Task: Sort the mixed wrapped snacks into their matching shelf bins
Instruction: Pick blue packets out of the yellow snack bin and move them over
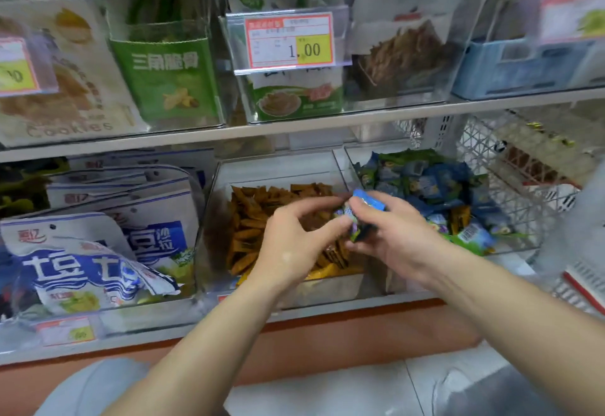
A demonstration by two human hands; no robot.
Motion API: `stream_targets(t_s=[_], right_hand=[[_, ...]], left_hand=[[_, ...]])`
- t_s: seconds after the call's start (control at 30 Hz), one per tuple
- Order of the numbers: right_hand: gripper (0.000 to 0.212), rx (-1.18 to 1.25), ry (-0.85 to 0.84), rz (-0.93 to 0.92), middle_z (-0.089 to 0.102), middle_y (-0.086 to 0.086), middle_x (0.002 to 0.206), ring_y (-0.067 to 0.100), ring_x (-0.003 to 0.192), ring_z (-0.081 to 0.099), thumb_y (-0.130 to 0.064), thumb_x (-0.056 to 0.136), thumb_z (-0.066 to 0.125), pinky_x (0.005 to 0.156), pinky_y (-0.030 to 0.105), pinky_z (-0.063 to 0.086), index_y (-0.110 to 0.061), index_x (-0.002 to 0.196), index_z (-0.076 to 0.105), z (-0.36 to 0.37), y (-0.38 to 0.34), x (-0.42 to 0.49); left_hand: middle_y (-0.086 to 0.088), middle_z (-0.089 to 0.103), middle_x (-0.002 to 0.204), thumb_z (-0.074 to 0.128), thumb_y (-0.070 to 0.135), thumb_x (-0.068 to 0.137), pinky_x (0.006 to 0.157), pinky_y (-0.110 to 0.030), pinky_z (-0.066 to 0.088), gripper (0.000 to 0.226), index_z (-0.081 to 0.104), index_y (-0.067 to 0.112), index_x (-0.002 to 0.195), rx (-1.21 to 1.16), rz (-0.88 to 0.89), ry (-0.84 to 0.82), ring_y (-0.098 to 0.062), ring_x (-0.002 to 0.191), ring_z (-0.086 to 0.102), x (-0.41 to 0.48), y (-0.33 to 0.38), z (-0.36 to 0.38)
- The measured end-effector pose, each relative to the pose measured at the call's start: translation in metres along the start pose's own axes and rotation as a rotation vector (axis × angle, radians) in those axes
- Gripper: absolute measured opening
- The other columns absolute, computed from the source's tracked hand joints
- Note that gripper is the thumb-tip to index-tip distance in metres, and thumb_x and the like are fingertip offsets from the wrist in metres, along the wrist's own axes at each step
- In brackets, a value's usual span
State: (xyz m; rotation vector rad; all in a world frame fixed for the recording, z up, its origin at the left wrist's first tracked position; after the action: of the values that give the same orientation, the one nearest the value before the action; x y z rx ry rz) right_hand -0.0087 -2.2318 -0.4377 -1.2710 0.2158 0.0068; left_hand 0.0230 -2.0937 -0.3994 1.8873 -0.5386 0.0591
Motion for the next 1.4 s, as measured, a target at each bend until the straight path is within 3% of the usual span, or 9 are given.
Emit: stream_targets(t_s=[0.2,0.4,0.57,0.77,0.9,1.03,1.17,1.3,1.4], right_hand=[[0.045,-1.105,0.476,-0.544,0.064,-0.001,0.099,0.023,0.086,0.059,-0.045,0.088,0.066,0.067,0.031,0.039,-0.029,0.126,0.048,-0.092,-0.091,0.001],[0.049,-1.686,0.376,-0.356,0.049,0.011,0.145,0.037,0.128,0.045,-0.042,0.099,0.045,0.101,0.043,0.042,-0.023,0.144,0.046,-0.113,-0.08,0.055],[0.061,-1.882,0.509,-0.37,0.04,0.012,0.149,0.04,0.133,0.033,-0.055,0.091,0.052,0.101,0.051,0.038,-0.023,0.142,0.044,-0.077,-0.094,0.044],[0.034,-1.454,-0.123,-0.61,0.065,-0.006,0.118,0.017,0.109,0.059,-0.049,0.089,0.058,0.089,0.035,0.05,-0.032,0.118,0.065,0.071,-0.052,0.035],[0.02,-1.178,-0.674,-0.247,0.067,-0.021,0.103,-0.004,0.093,0.063,-0.035,0.096,0.057,0.087,0.022,0.051,-0.035,0.114,0.067,0.151,0.039,0.049],[0.037,-1.321,-1.0,0.074,0.054,-0.01,0.141,0.006,0.127,0.049,-0.034,0.1,0.052,0.111,0.026,0.032,-0.029,0.137,0.056,0.175,0.123,0.061],[0.045,-1.583,-1.089,0.062,0.055,-0.007,0.141,0.013,0.123,0.052,-0.046,0.096,0.056,0.107,0.032,0.039,-0.031,0.138,0.055,0.173,0.15,0.074],[0.036,-1.903,-0.902,-0.399,0.067,-0.008,0.11,0.017,0.099,0.06,-0.052,0.084,0.057,0.081,0.036,0.054,-0.034,0.113,0.068,0.175,0.121,0.093],[0.037,-1.998,-0.775,-0.38,0.063,-0.011,0.121,0.018,0.111,0.057,-0.045,0.085,0.053,0.085,0.035,0.053,-0.041,0.12,0.063,0.159,0.099,0.11]], left_hand=[[0.02,0.068,0.106,0.066,0.041,0.087,0.087,-0.025,0.051,0.029,0.068,0.031,0.115,0.462,0.11,-0.024,0.002,0.098,0.062,0.006,-0.001,-0.017],[0.007,0.065,0.114,0.06,0.045,0.089,0.087,-0.035,0.051,0.033,0.063,0.032,0.119,0.779,0.077,0.031,-0.015,0.107,0.059,-0.001,-0.011,-0.064],[0.003,0.06,0.1,0.065,0.039,0.087,0.077,-0.035,0.049,0.028,0.066,0.027,0.112,0.881,-0.002,0.134,-0.021,0.097,0.058,-0.015,-0.02,-0.117],[0.002,0.066,0.093,0.069,0.038,0.085,0.075,-0.038,0.052,0.027,0.061,0.025,0.107,0.909,-0.172,0.108,-0.025,0.092,0.061,-0.036,-0.047,-0.145],[0.003,0.067,0.092,0.069,0.038,0.084,0.078,-0.04,0.053,0.03,0.057,0.023,0.107,0.889,-0.243,0.11,-0.025,0.095,0.062,-0.043,-0.063,-0.155],[0.003,0.068,0.097,0.063,0.044,0.088,0.078,-0.041,0.054,0.032,0.051,0.028,0.113,0.902,-0.282,0.068,-0.025,0.095,0.063,-0.046,-0.079,-0.156],[0.005,0.067,0.095,0.061,0.044,0.089,0.076,-0.042,0.054,0.03,0.046,0.031,0.113,0.89,-0.27,0.054,-0.023,0.092,0.062,-0.046,-0.084,-0.155],[0.006,0.066,0.094,0.059,0.045,0.09,0.075,-0.041,0.054,0.03,0.043,0.033,0.112,0.899,-0.264,0.042,-0.022,0.091,0.063,-0.045,-0.085,-0.153],[0.007,0.066,0.095,0.058,0.044,0.09,0.075,-0.041,0.054,0.029,0.042,0.033,0.113,0.885,-0.253,0.038,-0.021,0.09,0.063,-0.045,-0.084,-0.153]])
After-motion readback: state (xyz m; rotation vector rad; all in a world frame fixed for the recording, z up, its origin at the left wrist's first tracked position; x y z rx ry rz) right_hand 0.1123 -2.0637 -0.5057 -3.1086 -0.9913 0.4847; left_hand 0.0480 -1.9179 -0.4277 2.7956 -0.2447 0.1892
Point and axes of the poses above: each hand's wrist, its own x-axis towards the middle knuckle, its own z-axis out of the palm, y = z × x, the point moved 10 cm from there along x, towards the middle knuckle
